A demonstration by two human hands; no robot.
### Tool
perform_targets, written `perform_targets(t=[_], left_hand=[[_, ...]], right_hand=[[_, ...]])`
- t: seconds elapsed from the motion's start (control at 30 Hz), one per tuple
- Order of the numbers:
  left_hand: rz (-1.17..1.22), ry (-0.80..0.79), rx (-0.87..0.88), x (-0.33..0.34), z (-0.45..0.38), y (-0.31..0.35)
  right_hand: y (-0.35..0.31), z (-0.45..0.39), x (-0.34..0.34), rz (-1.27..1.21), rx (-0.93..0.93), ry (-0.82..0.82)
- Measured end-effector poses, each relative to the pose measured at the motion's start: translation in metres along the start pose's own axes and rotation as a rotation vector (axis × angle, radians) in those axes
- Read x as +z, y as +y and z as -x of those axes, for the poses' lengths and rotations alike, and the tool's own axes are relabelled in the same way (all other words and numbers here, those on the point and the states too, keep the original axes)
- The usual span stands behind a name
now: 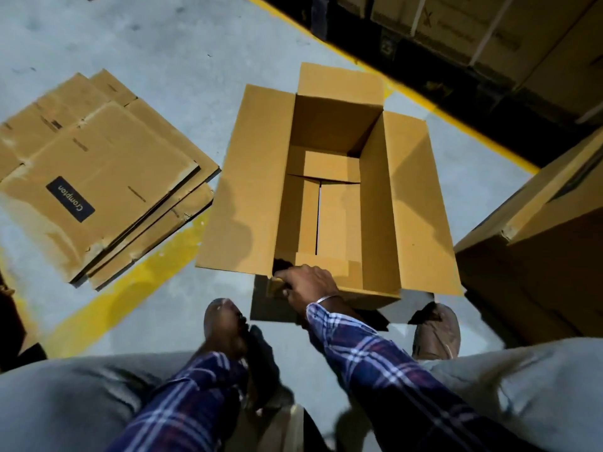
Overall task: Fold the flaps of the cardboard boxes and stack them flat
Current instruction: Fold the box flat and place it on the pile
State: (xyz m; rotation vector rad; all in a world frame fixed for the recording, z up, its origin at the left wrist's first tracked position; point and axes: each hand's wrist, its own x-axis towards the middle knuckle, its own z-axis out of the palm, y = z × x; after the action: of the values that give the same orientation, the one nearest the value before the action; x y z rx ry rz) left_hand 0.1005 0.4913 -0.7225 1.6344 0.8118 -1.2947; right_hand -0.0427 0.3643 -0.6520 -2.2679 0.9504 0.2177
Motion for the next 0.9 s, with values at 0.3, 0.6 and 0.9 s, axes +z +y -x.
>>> perform_targets(t=[0.3, 0.6, 0.9], left_hand=[[0.243, -0.461, 0.07, 0.068, 0.029, -0.028], [0.449, -0.554, 0.241, 0.071, 0.028, -0.002], [0.687, -0.243, 0.914, 0.08, 0.161, 0.099]], right_hand=[[0.014, 0.026, -0.028, 0.006, -0.017, -0.038], [-0.017, 0.009, -0.07, -0.042, -0.234, 0.212], [-0.031, -0.005, -0.138, -1.022, -0.359, 0.217]])
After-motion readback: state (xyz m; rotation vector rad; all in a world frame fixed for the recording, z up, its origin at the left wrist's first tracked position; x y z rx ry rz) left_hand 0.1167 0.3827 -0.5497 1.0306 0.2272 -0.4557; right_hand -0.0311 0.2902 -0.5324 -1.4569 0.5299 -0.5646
